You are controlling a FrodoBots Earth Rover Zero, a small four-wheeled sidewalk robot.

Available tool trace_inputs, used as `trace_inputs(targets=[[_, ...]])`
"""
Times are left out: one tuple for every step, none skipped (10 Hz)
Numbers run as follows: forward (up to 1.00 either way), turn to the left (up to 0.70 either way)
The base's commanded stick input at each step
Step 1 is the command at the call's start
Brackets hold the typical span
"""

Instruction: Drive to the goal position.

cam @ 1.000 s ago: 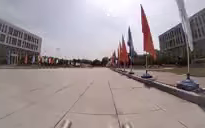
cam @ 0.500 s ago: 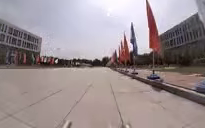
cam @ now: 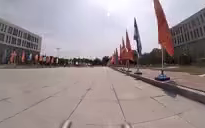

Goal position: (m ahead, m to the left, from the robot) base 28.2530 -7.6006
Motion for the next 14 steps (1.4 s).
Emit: trace_inputs(targets=[[1.00,0.00],[1.00,0.00],[1.00,0.00],[1.00,0.00],[1.00,0.00],[1.00,0.00],[1.00,0.00],[1.00,0.00],[1.00,0.00],[1.00,0.00],[1.00,0.00],[1.00,0.00],[1.00,0.00],[1.00,0.00]])
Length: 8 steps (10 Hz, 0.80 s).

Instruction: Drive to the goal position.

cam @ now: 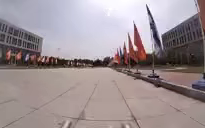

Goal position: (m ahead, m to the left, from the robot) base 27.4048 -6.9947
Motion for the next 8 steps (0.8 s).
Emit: trace_inputs(targets=[[1.00,0.00],[1.00,-0.34],[1.00,0.00],[1.00,0.00],[1.00,0.00],[1.00,0.00],[1.00,-0.07],[1.00,-0.03]])
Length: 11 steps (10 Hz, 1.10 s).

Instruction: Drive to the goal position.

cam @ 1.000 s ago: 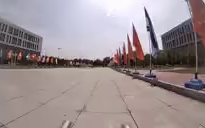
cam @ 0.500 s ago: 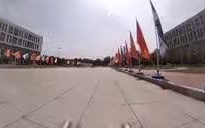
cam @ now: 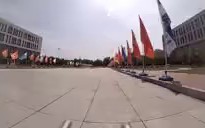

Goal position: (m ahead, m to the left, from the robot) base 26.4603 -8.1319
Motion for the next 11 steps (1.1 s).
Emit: trace_inputs(targets=[[1.00,0.00],[1.00,0.00],[1.00,0.00],[1.00,0.00],[1.00,0.00],[1.00,-0.14],[1.00,-0.03],[1.00,0.00],[1.00,0.00],[1.00,0.00],[1.00,-0.06]])
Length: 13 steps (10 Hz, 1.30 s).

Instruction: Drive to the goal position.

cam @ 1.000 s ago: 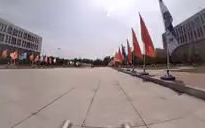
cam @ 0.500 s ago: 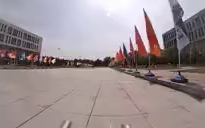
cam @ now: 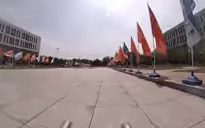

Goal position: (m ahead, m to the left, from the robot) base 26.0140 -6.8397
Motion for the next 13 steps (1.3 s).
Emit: trace_inputs(targets=[[1.00,-0.04],[1.00,0.00],[1.00,0.00],[1.00,-0.01],[1.00,-0.16],[1.00,-0.11],[1.00,0.00],[1.00,0.00],[1.00,-0.04],[1.00,-0.06],[1.00,-0.04],[1.00,-0.01],[1.00,0.00]])
